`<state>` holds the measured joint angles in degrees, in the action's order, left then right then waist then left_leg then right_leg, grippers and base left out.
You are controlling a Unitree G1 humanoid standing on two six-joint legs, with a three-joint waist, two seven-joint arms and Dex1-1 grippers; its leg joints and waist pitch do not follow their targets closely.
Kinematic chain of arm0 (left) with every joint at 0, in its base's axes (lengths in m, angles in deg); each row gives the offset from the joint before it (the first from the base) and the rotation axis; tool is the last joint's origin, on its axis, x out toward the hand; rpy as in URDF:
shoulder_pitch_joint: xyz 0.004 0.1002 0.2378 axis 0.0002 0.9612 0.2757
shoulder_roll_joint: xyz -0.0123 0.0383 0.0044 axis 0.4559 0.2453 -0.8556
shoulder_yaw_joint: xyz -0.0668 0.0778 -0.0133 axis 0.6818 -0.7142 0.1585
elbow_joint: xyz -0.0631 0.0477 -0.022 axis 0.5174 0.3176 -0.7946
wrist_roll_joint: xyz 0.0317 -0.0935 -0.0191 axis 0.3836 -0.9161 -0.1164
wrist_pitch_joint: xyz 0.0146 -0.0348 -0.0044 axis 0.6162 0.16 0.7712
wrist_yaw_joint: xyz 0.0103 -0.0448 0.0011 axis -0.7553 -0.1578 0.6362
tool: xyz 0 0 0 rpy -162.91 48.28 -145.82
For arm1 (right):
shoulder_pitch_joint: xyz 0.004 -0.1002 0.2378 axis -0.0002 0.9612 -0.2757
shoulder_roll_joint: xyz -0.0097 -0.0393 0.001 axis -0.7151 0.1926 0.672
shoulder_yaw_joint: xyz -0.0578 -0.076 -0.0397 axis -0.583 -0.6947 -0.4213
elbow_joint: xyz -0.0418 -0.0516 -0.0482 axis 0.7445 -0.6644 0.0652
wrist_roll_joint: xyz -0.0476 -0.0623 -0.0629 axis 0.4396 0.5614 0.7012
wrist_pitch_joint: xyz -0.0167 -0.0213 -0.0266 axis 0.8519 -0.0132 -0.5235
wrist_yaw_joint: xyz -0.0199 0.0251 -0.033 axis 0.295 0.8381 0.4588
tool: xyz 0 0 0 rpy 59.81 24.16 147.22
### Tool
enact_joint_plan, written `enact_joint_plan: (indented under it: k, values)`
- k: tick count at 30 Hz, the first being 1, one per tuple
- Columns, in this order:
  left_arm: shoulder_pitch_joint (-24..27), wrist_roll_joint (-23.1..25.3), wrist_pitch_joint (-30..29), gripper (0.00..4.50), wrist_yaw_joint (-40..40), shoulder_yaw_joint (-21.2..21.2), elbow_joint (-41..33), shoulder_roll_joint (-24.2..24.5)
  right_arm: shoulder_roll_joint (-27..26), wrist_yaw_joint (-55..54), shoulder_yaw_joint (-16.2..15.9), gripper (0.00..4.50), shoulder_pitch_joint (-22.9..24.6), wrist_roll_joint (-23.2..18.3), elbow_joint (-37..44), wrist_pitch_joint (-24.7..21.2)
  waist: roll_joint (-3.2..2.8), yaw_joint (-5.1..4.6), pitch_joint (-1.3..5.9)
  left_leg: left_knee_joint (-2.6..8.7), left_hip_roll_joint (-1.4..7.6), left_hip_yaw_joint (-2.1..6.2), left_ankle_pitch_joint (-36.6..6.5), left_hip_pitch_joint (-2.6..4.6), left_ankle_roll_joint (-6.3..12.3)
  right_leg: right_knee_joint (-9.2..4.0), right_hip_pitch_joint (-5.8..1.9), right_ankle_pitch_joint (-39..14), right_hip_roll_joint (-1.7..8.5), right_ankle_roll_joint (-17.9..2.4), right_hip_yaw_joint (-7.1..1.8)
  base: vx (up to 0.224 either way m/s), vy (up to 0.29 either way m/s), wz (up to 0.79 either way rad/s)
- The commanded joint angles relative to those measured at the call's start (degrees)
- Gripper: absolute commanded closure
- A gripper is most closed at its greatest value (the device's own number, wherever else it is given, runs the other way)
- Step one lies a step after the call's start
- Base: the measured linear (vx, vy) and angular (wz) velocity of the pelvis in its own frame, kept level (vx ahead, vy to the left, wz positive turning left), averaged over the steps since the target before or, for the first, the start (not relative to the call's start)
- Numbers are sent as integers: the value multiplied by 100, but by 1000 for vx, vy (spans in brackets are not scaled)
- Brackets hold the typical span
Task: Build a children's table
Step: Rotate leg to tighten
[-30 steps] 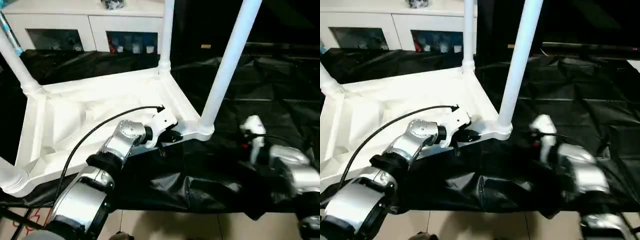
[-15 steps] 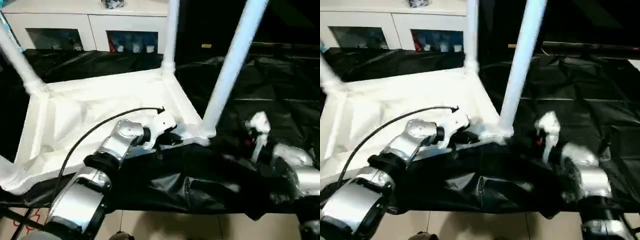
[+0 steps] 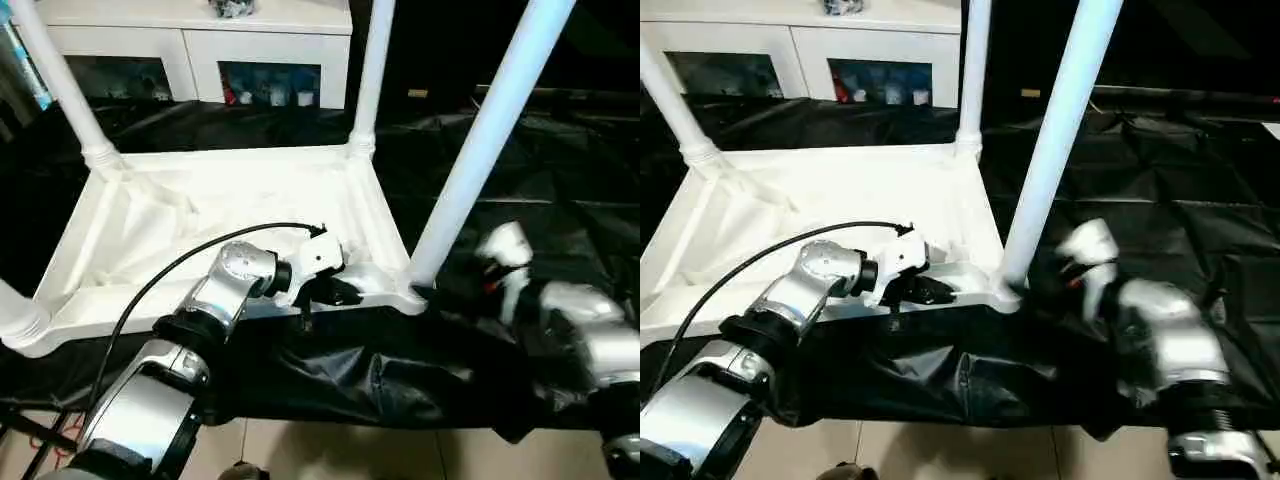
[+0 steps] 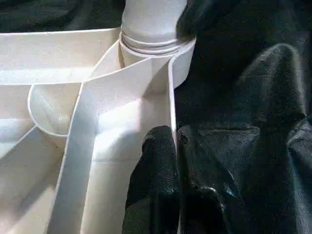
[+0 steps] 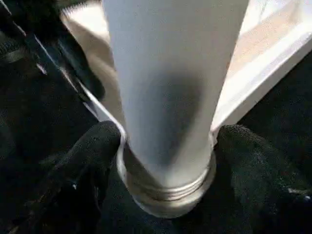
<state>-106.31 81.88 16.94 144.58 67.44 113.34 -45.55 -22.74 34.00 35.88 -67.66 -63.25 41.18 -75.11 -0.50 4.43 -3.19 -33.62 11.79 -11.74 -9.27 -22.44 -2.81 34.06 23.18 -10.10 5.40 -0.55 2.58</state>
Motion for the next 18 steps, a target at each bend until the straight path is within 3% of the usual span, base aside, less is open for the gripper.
enact_joint_plan:
  k: [1,8,10,18]
  values:
    - [-17,-35,86,450,148,-121,-158,-19,-21,-109,10,134,-176,104,-103,68,35,-43,417,367,150,63,-1382,164,294,-384,-249,-997,232,-1353,-133,0,0,0]
    - [7,-18,74,450,193,-104,-197,27,-144,-33,-35,189,-416,14,-237,25,34,-24,431,346,153,56,-1145,150,410,-326,-273,-592,229,-1440,-134,0,0,0]
    - [14,-16,72,450,201,-103,-200,44,-139,72,-79,207,-409,-5,-247,20,56,-22,430,345,154,50,-1163,158,421,-338,-269,-646,231,-1434,-134,0,0,0]
    - [38,11,58,450,158,-135,-190,96,-170,225,-191,248,-367,60,-381,102,46,-22,423,348,153,55,-1211,161,397,-347,-261,-819,229,-1394,-135,0,0,0]
